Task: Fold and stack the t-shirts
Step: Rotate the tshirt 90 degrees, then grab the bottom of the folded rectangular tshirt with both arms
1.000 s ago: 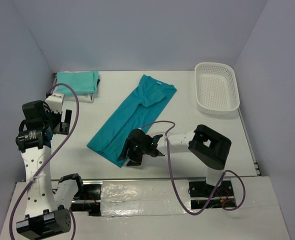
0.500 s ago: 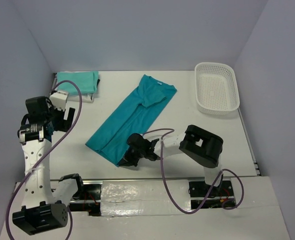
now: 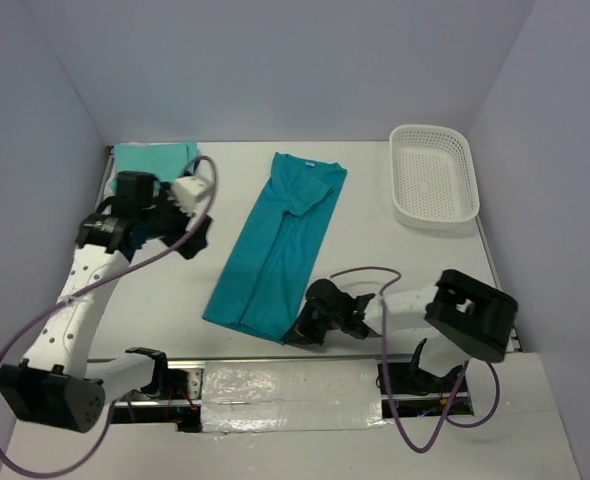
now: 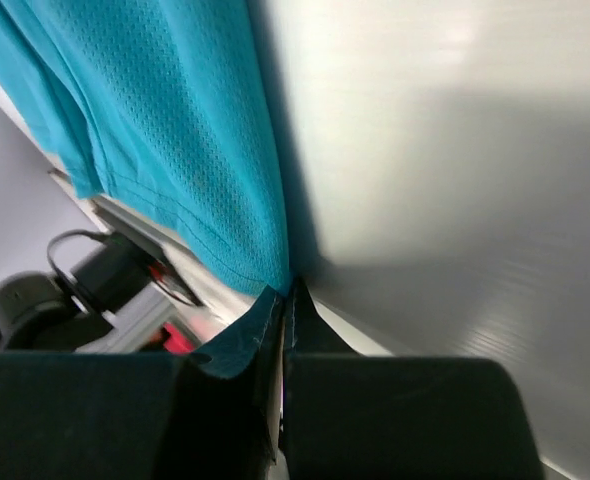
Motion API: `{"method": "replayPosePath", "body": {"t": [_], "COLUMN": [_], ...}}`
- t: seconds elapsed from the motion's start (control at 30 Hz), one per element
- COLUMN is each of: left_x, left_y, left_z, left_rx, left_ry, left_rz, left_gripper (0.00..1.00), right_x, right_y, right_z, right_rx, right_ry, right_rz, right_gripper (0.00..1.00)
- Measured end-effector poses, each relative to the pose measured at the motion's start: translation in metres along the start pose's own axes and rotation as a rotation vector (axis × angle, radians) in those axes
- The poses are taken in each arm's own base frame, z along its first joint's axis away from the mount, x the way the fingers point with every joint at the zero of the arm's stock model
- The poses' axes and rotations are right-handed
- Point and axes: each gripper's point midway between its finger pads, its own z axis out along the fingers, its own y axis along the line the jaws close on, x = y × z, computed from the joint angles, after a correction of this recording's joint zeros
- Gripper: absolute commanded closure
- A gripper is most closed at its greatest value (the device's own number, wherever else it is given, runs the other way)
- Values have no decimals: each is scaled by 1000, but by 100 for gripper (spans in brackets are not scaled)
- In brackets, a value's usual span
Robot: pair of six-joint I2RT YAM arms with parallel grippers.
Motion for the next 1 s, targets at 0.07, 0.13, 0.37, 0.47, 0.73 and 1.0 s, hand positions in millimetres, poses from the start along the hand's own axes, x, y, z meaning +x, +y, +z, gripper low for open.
{"method": "replayPosePath", "body": {"t": [0.07,0.13,0.37,0.47,0.73,1.0], "left_x": [-28,-42,39,104,149,140], "left_y": [-48,-102,-182,-168,-182,-204], "left_z": [13,17,40,61,93,114], "left_rx": [124,247,494,564,653,655], "left_ry": [-23,-52,15,118,-15,-160], "left_rz": [184,408,1195,1432,1684,1690], "left_gripper": [7,7,11,7,17,24], "right_x": [-10,-18,-41,-43,-43,-46], "right_y": [-21,-37,-71,-78,-81,-76], "right_z": [-19,-34,-68,-75,-77,-71], "right_rx": [-6,-20,-20,-16,29,70], "right_ry": [-10,-14,-78,-90,-50,28], "right_rz": [-18,-33,-149,-183,-276,-300], "right_gripper": [100,100,100,100,100,100]}}
